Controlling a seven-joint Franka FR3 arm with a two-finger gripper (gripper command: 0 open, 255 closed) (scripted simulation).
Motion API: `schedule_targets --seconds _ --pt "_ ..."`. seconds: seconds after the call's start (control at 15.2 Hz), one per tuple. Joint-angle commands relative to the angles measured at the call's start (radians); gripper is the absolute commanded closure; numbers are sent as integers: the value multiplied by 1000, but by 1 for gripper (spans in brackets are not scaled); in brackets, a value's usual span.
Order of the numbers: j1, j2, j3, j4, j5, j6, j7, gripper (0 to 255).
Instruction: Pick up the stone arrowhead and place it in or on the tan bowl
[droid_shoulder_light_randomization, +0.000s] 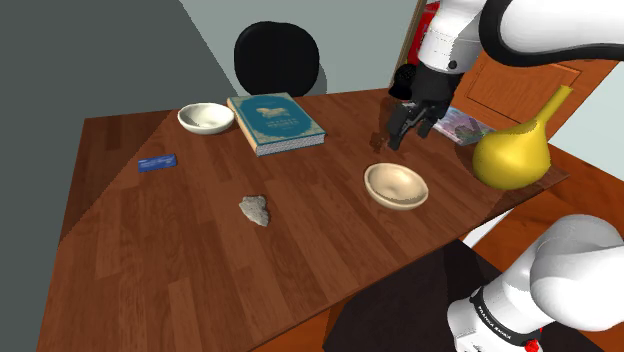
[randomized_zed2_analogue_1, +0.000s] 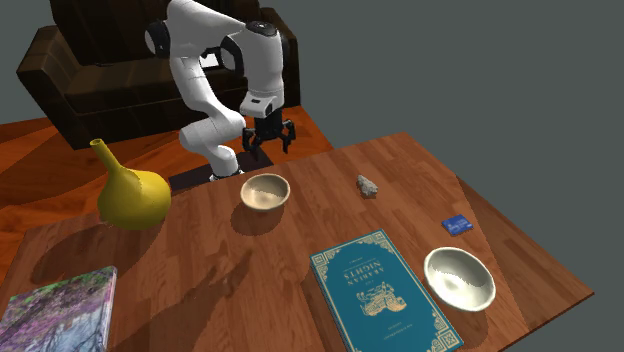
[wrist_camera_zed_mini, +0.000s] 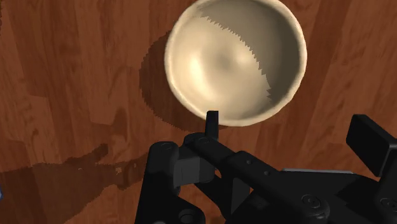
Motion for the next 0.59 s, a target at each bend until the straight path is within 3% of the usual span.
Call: schedule_targets --seconds 0.0,0.53 --pt "10 43 38 3 19 40 44 0" --pt "33 263 177 92 41 170 207 0"
